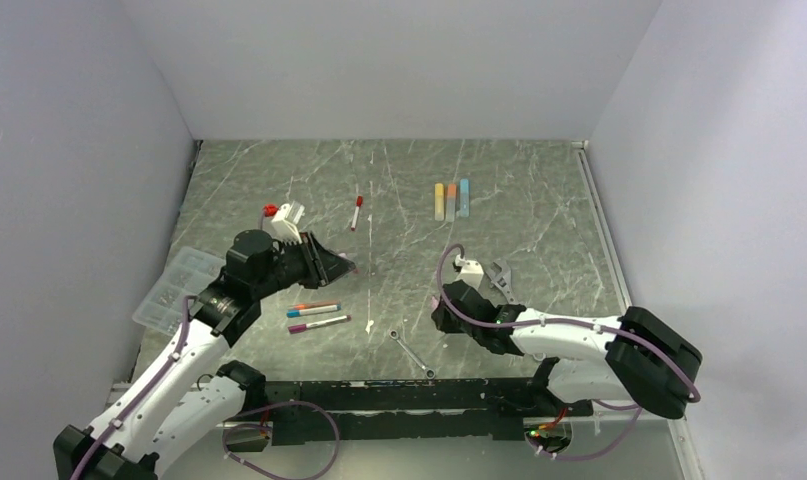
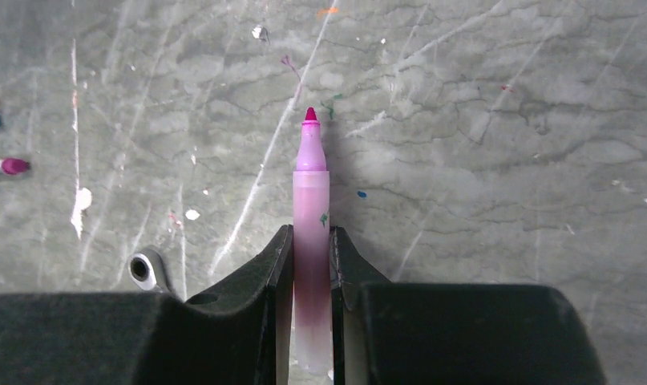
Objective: Open the pen caps
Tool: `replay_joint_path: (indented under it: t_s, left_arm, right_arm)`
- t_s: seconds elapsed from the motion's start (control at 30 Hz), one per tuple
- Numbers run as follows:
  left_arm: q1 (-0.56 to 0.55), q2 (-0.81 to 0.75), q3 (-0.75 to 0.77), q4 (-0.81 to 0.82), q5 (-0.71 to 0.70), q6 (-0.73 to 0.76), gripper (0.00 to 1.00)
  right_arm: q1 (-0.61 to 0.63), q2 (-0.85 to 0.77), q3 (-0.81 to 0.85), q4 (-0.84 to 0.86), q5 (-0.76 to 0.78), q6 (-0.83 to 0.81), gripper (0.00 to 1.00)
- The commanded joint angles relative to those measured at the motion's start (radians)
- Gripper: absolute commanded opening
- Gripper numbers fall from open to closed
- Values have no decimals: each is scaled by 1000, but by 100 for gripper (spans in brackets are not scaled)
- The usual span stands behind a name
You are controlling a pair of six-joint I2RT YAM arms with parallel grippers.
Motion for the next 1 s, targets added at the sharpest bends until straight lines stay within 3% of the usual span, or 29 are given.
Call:
replay_joint_path:
  t_s: [0.0,0.17,0.33,0.47,0.57,0.63,0.87,0.97]
  left_arm:
    - [-4,19,-16,44,15,-25,0]
    - [-4,44,-13,32,-3,-21,0]
    - [-5,76,25,-43,-65,5,0]
    - [-5,119,160,-303,-293,34,0]
    - [4,199,283,-528,-562,40,0]
    - [56,277,320,-552,-622,89,0]
    - [387,607,417,-538,-540,149,0]
    - [478,729,475,-524,-501,142,0]
  right_arm:
    - [5,33,-11,35,-4,96,7]
    - [5,4,-16,-25,1,133,37]
    - [5,-56,5,-98,11,151,58]
    - [5,-164,52,-175,29,129,69]
    - [5,-269,75,-187,29,82,72]
    - [5,-306,83,-178,24,39,73]
    - [5,-320,94,-138,-7,-21,73]
    - [5,-333,84,-121,-30,-25,73]
